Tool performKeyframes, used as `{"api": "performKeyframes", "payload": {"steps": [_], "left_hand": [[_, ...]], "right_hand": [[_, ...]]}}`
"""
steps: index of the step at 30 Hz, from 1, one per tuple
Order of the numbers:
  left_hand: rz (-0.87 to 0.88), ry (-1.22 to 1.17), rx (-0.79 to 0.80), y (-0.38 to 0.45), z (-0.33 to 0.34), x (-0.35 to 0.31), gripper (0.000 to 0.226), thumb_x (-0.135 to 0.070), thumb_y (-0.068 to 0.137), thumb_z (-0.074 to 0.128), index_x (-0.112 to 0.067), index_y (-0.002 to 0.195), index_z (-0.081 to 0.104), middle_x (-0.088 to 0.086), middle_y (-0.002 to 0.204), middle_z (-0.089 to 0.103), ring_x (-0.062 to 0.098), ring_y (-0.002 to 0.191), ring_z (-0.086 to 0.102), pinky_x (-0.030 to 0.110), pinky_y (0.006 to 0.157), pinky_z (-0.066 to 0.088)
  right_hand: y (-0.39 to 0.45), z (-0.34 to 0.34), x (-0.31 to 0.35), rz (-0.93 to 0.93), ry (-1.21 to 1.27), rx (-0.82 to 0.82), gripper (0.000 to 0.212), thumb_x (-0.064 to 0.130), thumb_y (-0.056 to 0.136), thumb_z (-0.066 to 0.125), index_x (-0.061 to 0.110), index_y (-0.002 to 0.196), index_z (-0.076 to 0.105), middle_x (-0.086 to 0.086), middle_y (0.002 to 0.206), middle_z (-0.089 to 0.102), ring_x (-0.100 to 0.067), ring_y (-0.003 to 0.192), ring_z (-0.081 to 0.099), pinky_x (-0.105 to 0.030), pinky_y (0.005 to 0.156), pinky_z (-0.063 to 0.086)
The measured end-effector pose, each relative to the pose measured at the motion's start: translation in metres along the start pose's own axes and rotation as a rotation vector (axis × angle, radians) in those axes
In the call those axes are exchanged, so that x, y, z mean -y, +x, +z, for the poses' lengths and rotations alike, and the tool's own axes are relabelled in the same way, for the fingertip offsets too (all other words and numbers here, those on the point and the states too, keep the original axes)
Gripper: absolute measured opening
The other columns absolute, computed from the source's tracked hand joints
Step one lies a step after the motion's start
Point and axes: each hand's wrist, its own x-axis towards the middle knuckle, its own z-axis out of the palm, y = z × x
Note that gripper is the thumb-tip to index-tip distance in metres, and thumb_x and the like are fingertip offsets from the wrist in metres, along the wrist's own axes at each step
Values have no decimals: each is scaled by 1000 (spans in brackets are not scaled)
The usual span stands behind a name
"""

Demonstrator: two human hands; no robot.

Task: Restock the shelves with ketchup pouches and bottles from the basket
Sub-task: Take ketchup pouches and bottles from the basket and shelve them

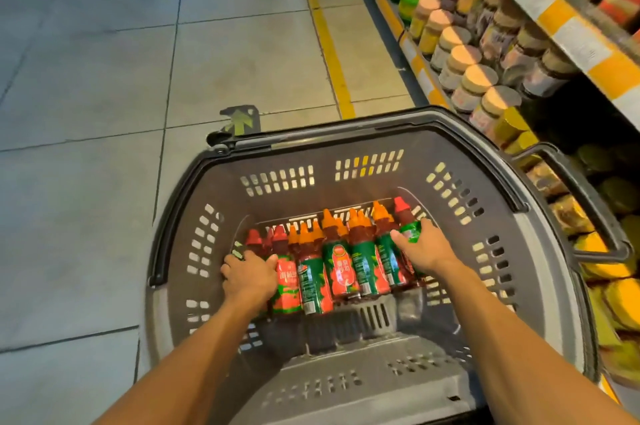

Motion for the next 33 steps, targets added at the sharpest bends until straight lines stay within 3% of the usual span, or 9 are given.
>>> {"api": "performKeyframes", "payload": {"steps": [3, 7, 11, 15, 18, 20, 24, 28, 33], "left_hand": [[108, 73, -22, 7, -2, -6, 53, -47, 104, 38, -8, 133, 56, 22, 143, 39, 37, 133, 35, 49, 110, 34], [124, 53, -42, 15, -7, -14, 44, -35, 104, 44, -3, 133, 54, 24, 142, 45, 40, 132, 41, 47, 109, 35], [171, 30, -102, 17, -4, -11, 34, -24, 103, 46, -2, 129, 53, 23, 130, 58, 40, 123, 50, 48, 101, 44], [316, 216, -153, 19, -4, -8, 37, -19, 102, 44, -12, 138, 50, 19, 140, 47, 39, 127, 43, 46, 102, 44], [312, 229, -166, 23, -3, -7, 41, -36, 103, 42, -12, 127, 65, 15, 150, 39, 36, 130, 39, 45, 105, 42], [239, 196, -79, 26, 1, -11, 59, -54, 102, 36, -9, 112, 73, 16, 148, 43, 37, 135, 37, 47, 109, 38], [136, 96, 54, 31, 7, -19, 63, -72, 93, 39, -17, 83, 68, 15, 147, 47, 39, 143, 31, 50, 115, 28], [93, -56, 64, 34, 4, -19, 50, -66, 92, 52, -19, 87, 69, 14, 136, 59, 38, 136, 42, 50, 114, 33], [78, -280, 65, 23, 0, -15, 40, -54, 91, 63, -16, 102, 69, 9, 108, 70, 34, 112, 61, 48, 102, 46]], "right_hand": [[15, 6, 5, 79, -141, -17, 83, 63, 98, 45, 1, 152, 29, -32, 150, 35, -46, 138, 33, -49, 114, 28], [21, 13, 9, 83, -281, -33, 77, 61, 100, 38, 3, 150, 32, -32, 148, 32, -47, 136, 32, -50, 113, 30], [17, 11, 13, 13, -432, -149, 63, 56, 103, 36, 5, 139, 47, -24, 137, 49, -41, 126, 48, -48, 100, 45], [17, 3, 19, -91, -562, -264, 43, 42, 106, 40, 8, 122, 61, -15, 122, 62, -33, 114, 60, -42, 85, 52], [21, 0, 22, -95, -494, -250, 36, 32, 106, 44, 4, 124, 58, -18, 122, 61, -37, 111, 63, -44, 85, 52], [21, 0, 21, -93, -475, -257, 36, 32, 106, 44, 4, 125, 58, -17, 122, 61, -37, 110, 64, -45, 85, 52], [21, 3, 18, -108, -457, -261, 41, 37, 107, 42, 6, 127, 58, -15, 126, 55, -35, 109, 63, -44, 83, 53], [28, 10, 21, -53, -446, -187, 51, 42, 106, 41, 2, 136, 53, -17, 141, 42, -35, 124, 51, -47, 95, 49], [30, 14, 20, -39, -518, -285, 50, 44, 103, 47, 7, 135, 56, -13, 136, 52, -29, 126, 50, -40, 99, 45]]}}
